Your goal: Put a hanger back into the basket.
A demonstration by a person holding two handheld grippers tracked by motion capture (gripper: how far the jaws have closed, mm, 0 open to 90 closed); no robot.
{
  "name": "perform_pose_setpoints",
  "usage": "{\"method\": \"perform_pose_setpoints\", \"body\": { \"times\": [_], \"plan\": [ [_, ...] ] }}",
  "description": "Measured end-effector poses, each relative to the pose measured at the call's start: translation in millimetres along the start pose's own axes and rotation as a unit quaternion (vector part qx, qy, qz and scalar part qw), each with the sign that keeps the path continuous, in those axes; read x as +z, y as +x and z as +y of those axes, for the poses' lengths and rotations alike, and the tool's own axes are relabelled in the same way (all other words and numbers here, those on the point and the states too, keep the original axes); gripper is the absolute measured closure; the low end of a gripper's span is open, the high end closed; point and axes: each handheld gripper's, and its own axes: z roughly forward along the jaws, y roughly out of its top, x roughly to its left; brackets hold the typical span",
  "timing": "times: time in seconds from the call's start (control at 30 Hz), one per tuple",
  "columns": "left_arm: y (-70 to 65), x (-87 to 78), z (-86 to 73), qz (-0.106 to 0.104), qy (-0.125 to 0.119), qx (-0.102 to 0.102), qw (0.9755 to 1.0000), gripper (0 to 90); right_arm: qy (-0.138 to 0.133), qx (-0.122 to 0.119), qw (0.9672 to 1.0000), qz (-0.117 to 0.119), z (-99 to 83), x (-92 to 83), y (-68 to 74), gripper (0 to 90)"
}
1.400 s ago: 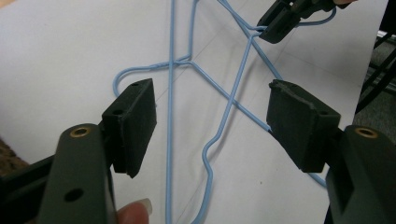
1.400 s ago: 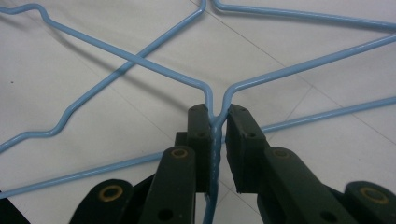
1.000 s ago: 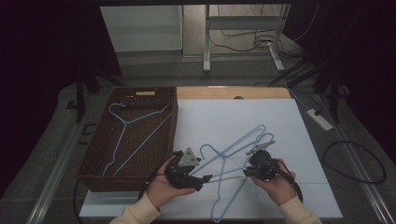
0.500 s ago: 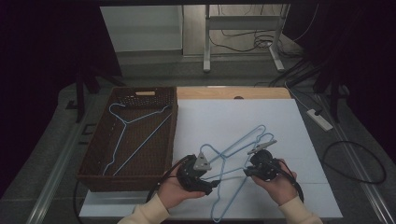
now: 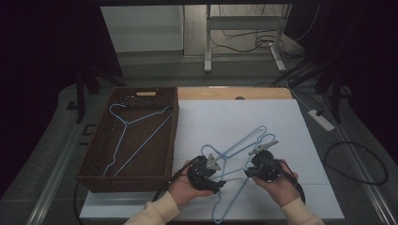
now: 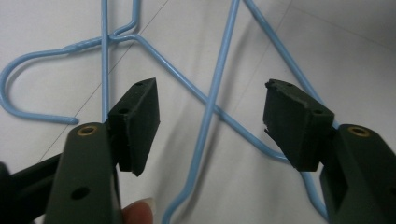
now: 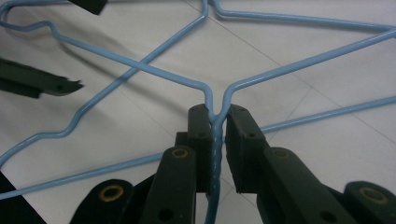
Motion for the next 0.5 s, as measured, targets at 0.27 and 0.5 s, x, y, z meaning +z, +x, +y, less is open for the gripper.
{"method": "perform_pose_setpoints", "body": {
  "times": [0.27, 0.5],
  "plan": [
    [3.0, 10.3, 1.9, -0.006, 0.012, 0.002, 0.9999, 54.4, -0.002, 0.0, 1.0, 0.002, 0.6, -1.0, 1.2, 80.6],
    [3.8, 15.6, 2.3, -0.02, 0.024, 0.006, 0.9995, 74.9, -0.008, 0.005, 0.9999, 0.01, 0.3, -3.9, 1.1, 80.6]
  ]
}}
